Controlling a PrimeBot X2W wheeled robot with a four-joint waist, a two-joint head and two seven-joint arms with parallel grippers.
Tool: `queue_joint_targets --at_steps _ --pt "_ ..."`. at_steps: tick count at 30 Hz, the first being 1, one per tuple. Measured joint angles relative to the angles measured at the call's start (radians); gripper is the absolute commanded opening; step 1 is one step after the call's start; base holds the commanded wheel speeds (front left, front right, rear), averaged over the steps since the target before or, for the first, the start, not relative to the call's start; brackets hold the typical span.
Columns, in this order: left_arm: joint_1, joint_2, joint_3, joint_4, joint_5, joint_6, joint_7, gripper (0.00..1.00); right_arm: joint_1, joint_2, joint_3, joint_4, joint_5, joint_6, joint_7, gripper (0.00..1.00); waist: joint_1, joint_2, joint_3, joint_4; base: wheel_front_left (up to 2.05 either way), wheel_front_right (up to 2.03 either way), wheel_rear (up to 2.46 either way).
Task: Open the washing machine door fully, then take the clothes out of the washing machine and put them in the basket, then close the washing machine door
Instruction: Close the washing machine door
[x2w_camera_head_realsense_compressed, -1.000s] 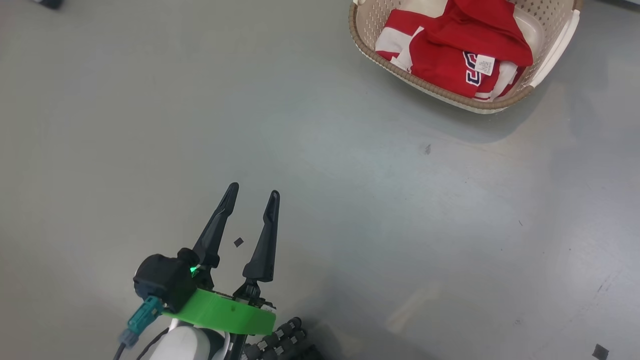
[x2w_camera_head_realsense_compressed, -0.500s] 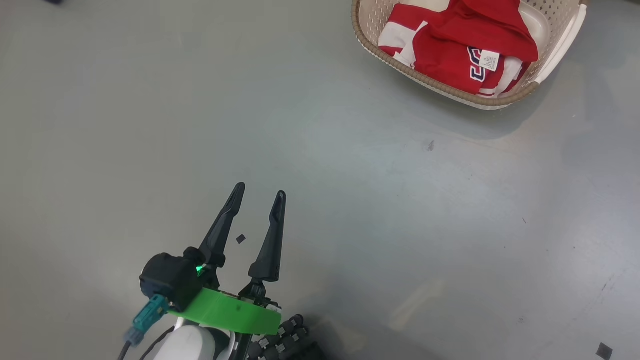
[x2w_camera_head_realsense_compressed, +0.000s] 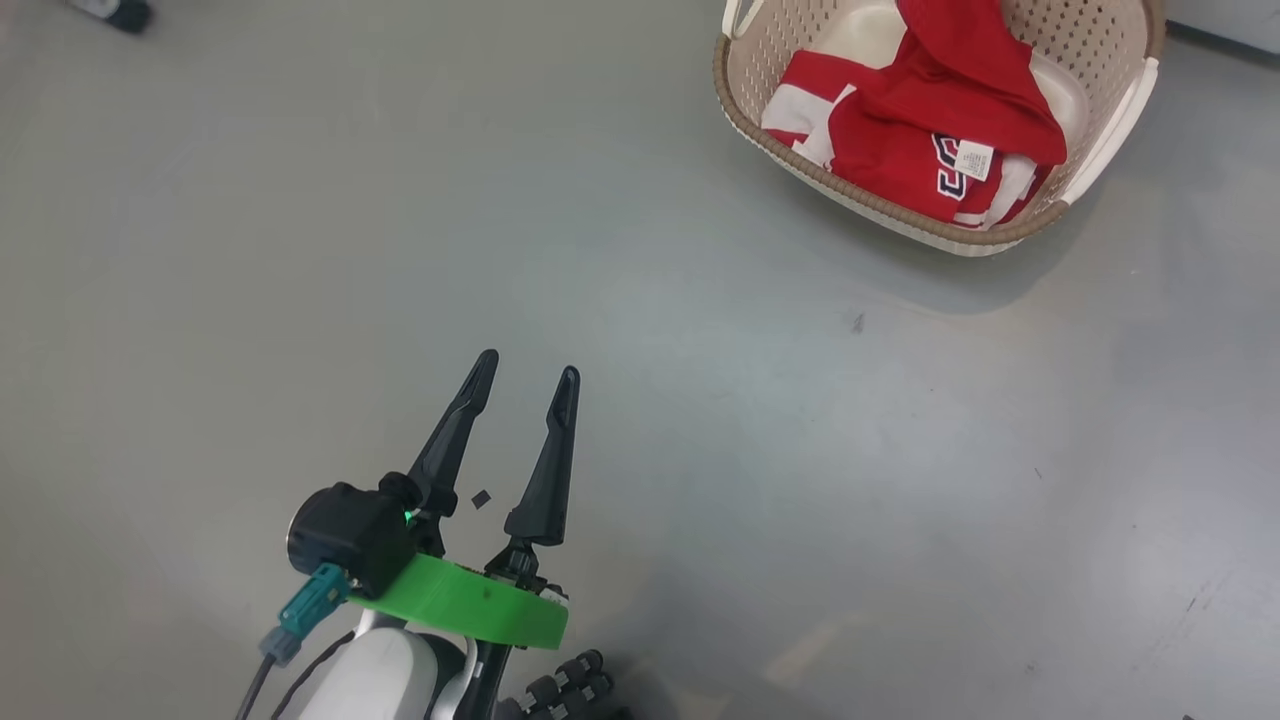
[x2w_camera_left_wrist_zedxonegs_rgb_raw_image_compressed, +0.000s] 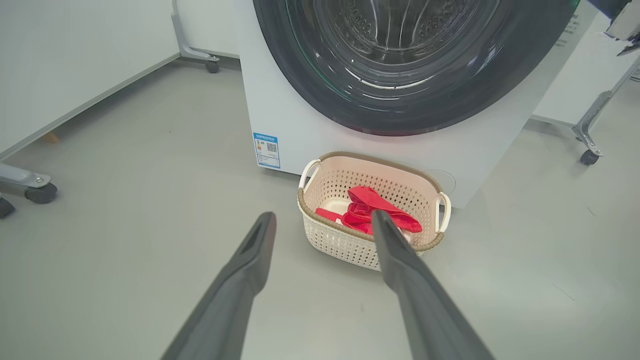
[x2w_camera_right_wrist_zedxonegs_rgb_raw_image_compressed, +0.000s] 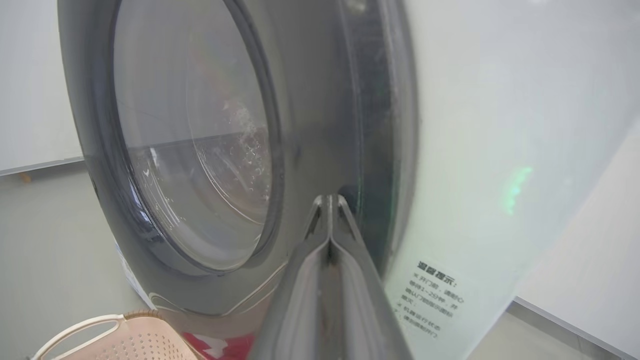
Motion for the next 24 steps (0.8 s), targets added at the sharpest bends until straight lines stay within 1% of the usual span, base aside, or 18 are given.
queue_joint_targets --at_steps 6,8,9,10,13,15,18,21,24 --pt "-0.032 0.000 -0.008 0.030 0.003 -0.016 0.000 1.00 0.120 -0.003 -0.024 0.040 0.038 0.000 -0.031 0.00 0.0000 0.0000 -0.058 0.003 0.00 0.00 0.00" --pt "-0.034 -0.001 -0.007 0.041 0.016 -0.016 0.000 1.00 0.153 0.007 -0.036 0.044 0.056 0.000 -0.034 0.00 0.0000 0.0000 -0.082 0.002 0.00 0.00 0.00" --pt "-0.034 -0.001 -0.002 0.045 0.019 -0.016 0.000 1.00 0.170 0.021 -0.044 0.045 0.068 -0.002 -0.034 0.00 0.0000 0.0000 -0.094 0.001 0.00 0.00 0.00" --pt "-0.034 -0.001 0.006 0.047 0.019 -0.016 0.000 1.00 0.188 0.039 -0.055 0.046 0.085 -0.010 -0.041 0.00 0.0000 0.0000 -0.107 -0.001 0.00 0.00 0.00" --pt "-0.034 0.000 0.034 0.064 0.023 -0.016 0.000 1.00 0.249 0.091 -0.044 0.047 0.096 -0.011 -0.043 0.00 0.0000 0.0000 -0.145 -0.014 0.00 0.00 0.00" --pt "-0.033 0.000 0.045 0.080 0.044 -0.017 0.000 1.00 0.296 0.126 -0.045 0.048 0.109 -0.012 -0.043 0.00 0.0000 0.0000 -0.168 -0.028 0.00 0.00 0.00" --pt "-0.032 0.000 0.071 0.096 0.065 -0.018 0.000 1.00 0.351 0.165 -0.054 0.046 0.130 -0.024 -0.045 0.00 0.0000 0.0000 -0.202 -0.057 0.00 0.00 0.00" --pt "-0.031 0.000 0.096 0.112 0.081 -0.029 0.000 1.00 0.407 0.199 -0.083 0.044 0.176 -0.027 -0.046 0.00 0.0000 0.0000 -0.236 -0.092 0.00 0.00 0.00" --pt "-0.022 0.000 0.117 0.120 0.092 -0.046 0.000 1.00 0.473 0.227 -0.097 0.031 0.193 -0.027 -0.046 0.00 0.0000 0.0000 -0.272 -0.128 0.00 0.00 0.00"
